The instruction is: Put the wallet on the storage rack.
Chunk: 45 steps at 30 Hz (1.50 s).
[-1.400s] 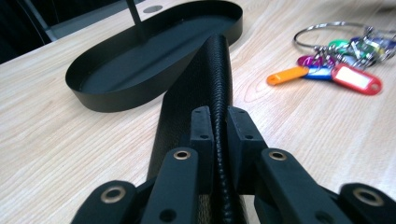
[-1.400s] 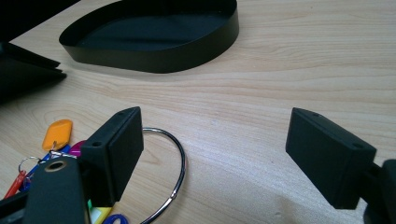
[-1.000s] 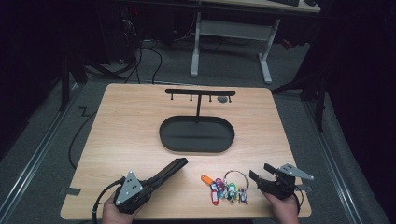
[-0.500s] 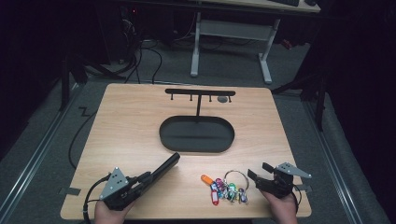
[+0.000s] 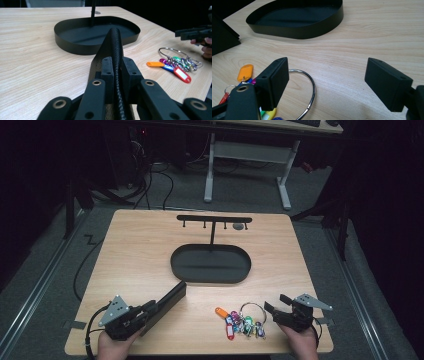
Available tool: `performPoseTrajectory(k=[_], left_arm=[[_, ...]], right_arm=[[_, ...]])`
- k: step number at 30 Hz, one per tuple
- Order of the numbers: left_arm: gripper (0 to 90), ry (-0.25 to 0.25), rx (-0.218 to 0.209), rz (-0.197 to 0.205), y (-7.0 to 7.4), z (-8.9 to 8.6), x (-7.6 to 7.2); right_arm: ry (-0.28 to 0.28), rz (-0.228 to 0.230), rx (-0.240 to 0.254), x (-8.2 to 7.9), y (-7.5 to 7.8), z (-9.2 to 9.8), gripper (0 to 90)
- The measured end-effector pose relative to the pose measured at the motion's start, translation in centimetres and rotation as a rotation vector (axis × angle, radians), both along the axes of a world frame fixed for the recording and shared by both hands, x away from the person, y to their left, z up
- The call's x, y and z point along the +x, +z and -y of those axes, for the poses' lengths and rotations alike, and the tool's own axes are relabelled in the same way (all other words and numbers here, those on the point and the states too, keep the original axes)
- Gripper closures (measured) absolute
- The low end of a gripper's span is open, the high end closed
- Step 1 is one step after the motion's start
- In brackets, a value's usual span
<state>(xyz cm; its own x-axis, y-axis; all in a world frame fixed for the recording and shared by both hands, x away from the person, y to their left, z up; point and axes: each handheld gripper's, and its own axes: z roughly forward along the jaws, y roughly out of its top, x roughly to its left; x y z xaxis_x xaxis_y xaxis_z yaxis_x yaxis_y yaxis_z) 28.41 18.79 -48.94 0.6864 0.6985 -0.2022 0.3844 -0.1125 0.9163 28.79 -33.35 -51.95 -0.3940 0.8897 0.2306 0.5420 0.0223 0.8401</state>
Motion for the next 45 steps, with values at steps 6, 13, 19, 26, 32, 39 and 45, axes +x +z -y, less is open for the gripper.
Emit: performPoseTrajectory(k=[6,13,19,26,32,39,45], left_arm=[[76.8,0.027,0.011,0.02,-0.1,-0.7,0.6],[64.7,0.006,0.057,0.041,-0.2,-0.3,0.6],[55.3,-0.011,0.151,0.088,-0.1,0.7,0.5],[51.0,-0.02,0.28,0.132,-0.1,1.4,0.1],[44.1,-0.019,0.258,0.101,0.0,1.4,0.3],[50.9,0.0,0.311,0.078,0.5,1.7,0.0],[45.7,0.004,0.415,0.035,1.6,2.7,0.4]], right_arm=[[-0.013,-0.01,-0.002,0.1,-0.2,0.2,19.8],[-0.023,-0.011,0.006,-0.5,-0.1,0.7,20.0],[-0.015,-0.013,0.005,-0.2,-0.3,0.6,20.0],[-0.001,-0.011,-0.002,-0.3,-0.2,0.3,19.9],[0.027,-0.009,-0.053,0.0,1.2,-0.5,19.3],[0.066,0.03,-0.135,-0.5,3.6,-0.6,25.5],[0.048,0.056,-0.117,-1.5,1.7,-0.6,28.2]])
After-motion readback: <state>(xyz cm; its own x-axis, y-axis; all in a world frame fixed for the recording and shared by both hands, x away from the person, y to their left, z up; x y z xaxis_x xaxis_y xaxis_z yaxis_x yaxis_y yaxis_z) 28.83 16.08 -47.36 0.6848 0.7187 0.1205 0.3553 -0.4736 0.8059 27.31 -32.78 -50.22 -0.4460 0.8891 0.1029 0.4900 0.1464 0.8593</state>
